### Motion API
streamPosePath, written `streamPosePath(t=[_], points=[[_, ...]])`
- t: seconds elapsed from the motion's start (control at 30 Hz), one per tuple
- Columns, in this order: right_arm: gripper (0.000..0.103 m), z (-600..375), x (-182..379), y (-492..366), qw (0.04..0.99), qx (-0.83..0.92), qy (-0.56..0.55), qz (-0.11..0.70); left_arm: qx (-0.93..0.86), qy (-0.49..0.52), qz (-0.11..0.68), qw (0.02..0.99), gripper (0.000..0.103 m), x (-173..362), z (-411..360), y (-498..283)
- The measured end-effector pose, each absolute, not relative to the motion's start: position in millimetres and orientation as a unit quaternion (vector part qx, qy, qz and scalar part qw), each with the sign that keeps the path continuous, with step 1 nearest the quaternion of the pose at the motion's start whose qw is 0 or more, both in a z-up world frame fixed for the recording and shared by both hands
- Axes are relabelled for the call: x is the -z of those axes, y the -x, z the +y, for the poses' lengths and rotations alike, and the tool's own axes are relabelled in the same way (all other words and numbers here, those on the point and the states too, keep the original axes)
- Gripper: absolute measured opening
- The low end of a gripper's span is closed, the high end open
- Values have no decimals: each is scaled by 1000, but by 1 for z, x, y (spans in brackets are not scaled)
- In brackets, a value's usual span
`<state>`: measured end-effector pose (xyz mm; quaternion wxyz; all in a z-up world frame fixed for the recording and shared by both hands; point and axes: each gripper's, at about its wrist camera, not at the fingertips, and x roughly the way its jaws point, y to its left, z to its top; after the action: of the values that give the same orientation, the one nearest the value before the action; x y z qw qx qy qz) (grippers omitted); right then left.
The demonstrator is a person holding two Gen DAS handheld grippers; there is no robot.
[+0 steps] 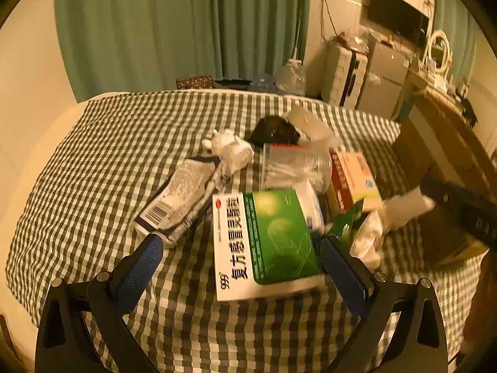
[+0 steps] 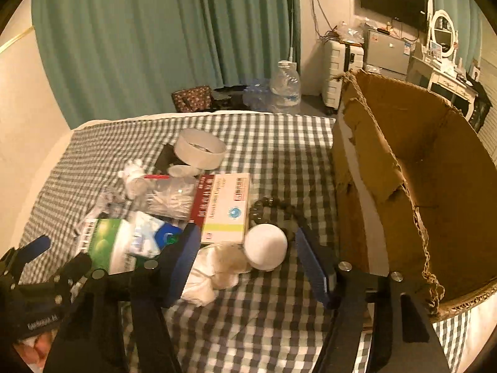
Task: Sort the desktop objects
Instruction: 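Grasp the green medicine box with the left tool while the right tool grasps the white round container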
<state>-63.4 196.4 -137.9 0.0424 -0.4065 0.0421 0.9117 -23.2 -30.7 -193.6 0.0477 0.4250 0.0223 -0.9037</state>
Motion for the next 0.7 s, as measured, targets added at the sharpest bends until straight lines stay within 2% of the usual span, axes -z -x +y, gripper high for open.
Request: streamPosePath(t=[0.2,0.63,0.7], points=[[56,207,157,71,63,-903,424,39,905,-422,21,45,103,204,-26,27],[52,211,182,88,86,-896,433,44,890,-451,16,61,103,239,-23,47],[48,210,184,89,86,-896,434,41,888,-455,18,57,103,243,-22,48]])
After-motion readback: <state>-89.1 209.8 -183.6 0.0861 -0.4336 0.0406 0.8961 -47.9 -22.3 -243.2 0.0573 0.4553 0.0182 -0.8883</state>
